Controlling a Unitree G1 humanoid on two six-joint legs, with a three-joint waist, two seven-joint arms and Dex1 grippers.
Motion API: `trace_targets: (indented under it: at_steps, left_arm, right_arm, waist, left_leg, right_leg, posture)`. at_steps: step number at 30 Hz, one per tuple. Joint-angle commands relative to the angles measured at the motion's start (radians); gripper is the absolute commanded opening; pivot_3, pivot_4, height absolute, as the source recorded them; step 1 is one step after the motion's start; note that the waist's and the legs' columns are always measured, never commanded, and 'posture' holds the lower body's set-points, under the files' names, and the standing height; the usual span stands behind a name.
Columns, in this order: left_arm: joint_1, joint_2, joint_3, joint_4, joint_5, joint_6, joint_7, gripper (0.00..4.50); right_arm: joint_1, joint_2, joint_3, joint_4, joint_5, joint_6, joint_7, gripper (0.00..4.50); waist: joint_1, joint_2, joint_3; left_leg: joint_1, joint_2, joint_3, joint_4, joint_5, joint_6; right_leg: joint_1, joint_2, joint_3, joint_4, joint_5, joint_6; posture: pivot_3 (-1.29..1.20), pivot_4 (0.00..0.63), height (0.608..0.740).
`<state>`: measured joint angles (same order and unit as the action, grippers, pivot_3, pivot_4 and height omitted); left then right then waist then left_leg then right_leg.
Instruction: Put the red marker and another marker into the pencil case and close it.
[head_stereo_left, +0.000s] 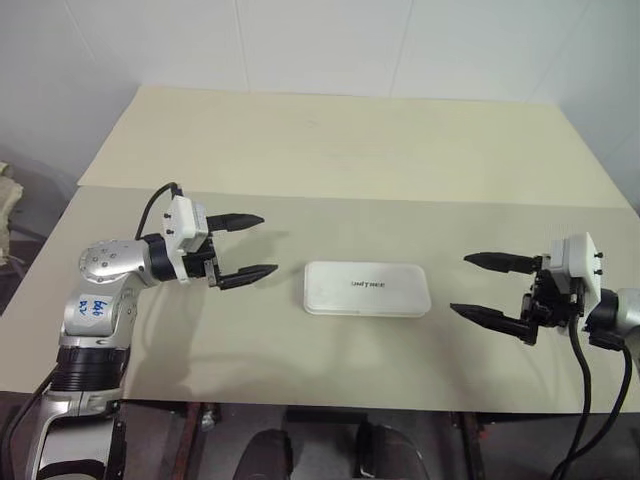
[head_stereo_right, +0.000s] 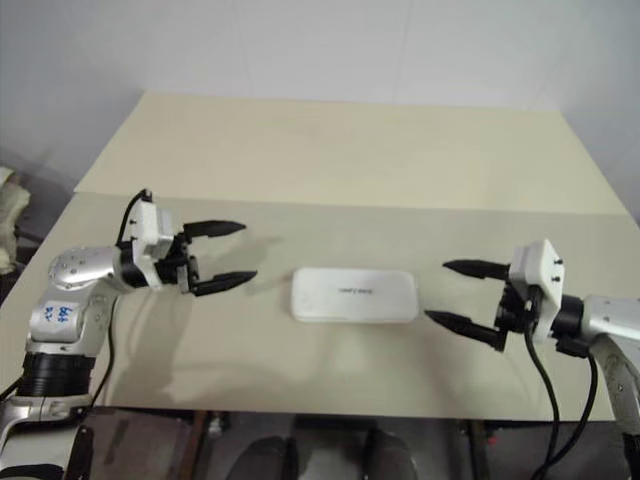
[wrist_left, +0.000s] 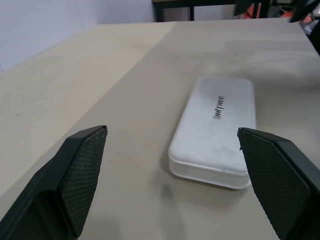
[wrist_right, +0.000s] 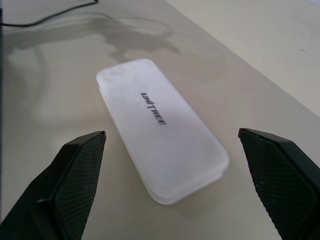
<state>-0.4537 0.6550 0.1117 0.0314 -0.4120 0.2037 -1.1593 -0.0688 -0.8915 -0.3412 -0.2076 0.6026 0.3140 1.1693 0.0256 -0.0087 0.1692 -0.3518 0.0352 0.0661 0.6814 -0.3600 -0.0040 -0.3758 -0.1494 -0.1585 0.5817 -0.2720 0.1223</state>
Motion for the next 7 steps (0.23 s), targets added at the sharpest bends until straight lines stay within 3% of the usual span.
trace_targets:
  at_steps: [1, 7]
  left_arm:
    - [-0.002, 0.043, -0.001, -0.053, -0.036, 0.034, -0.039, 4.48]
    - [-0.005, 0.077, 0.001, -0.034, -0.03, 0.048, -0.058, 4.48]
  right_arm:
    - [-0.056, -0.032, -0.04, 0.062, -0.02, -0.054, 0.019, 4.5]
    - [-0.111, -0.027, -0.012, 0.149, -0.041, -0.094, 0.055, 4.5]
  waist:
    - [-0.001, 0.0, 0.0]
    - [0.0, 0.0, 0.0]
  left_leg:
    - [0.0, 0.0, 0.0, 0.0, 0.0, 0.0]
    - [0.0, 0.0, 0.0, 0.0, 0.0, 0.0]
  right_leg:
    - [0.0, 0.0, 0.0, 0.0, 0.0, 0.0]
    - [0.0, 0.0, 0.0, 0.0, 0.0, 0.0]
  posture:
    - [0.0, 0.15, 0.74]
    - [0.0, 0.15, 0.74]
